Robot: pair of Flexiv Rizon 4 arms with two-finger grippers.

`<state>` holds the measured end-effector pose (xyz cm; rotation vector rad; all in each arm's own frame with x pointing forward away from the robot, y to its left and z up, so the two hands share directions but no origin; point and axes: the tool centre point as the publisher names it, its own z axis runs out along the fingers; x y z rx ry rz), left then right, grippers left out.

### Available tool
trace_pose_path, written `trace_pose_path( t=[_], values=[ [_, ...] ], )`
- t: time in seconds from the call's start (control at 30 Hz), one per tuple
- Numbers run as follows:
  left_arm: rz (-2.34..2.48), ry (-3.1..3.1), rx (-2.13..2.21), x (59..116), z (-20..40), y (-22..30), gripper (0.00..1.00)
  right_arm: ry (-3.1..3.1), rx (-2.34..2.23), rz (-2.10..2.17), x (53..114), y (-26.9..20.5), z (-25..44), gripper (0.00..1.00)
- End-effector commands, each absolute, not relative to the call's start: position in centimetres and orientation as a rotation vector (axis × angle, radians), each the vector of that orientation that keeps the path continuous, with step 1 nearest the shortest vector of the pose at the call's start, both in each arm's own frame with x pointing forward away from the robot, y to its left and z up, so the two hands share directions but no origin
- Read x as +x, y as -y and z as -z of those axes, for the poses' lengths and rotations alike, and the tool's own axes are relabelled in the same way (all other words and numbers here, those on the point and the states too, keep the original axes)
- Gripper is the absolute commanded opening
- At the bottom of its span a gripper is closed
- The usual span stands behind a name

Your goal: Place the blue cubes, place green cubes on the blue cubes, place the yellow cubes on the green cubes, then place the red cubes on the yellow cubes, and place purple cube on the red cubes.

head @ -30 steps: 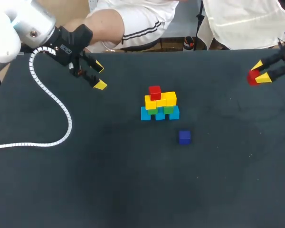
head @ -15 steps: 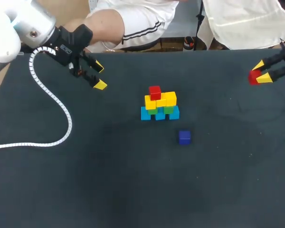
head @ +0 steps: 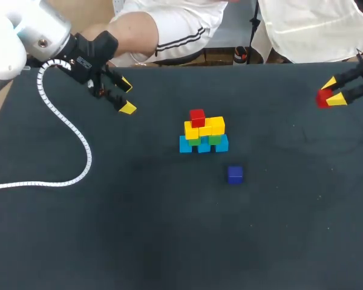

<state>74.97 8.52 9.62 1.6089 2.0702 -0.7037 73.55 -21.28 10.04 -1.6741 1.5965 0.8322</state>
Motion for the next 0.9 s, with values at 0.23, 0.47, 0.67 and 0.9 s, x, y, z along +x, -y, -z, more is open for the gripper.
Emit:
trace_pose_path(
  t=[0.23,0.47,0.67,0.9],
  values=[
    [0.703,-2.066,1.609,74.9,-9.6,-8.6,1.0,-1.703,-1.671,-0.766,72.2,17.4,-12.8,0.0],
    [0.703,-2.066,1.609,74.9,-9.6,-8.6,1.0,-1.768,-1.699,-0.734,71.2,14.4,-13.6,0.0],
    [0.703,-2.066,1.609,74.9,-9.6,-8.6,1.0,-1.771,-1.682,-0.756,70.7,12.2,-13.2,0.0],
    [0.703,-2.066,1.609,74.9,-9.6,-8.6,1.0,-1.691,-1.713,-0.81,70.8,9.1,-12.7,0.0]
  ],
)
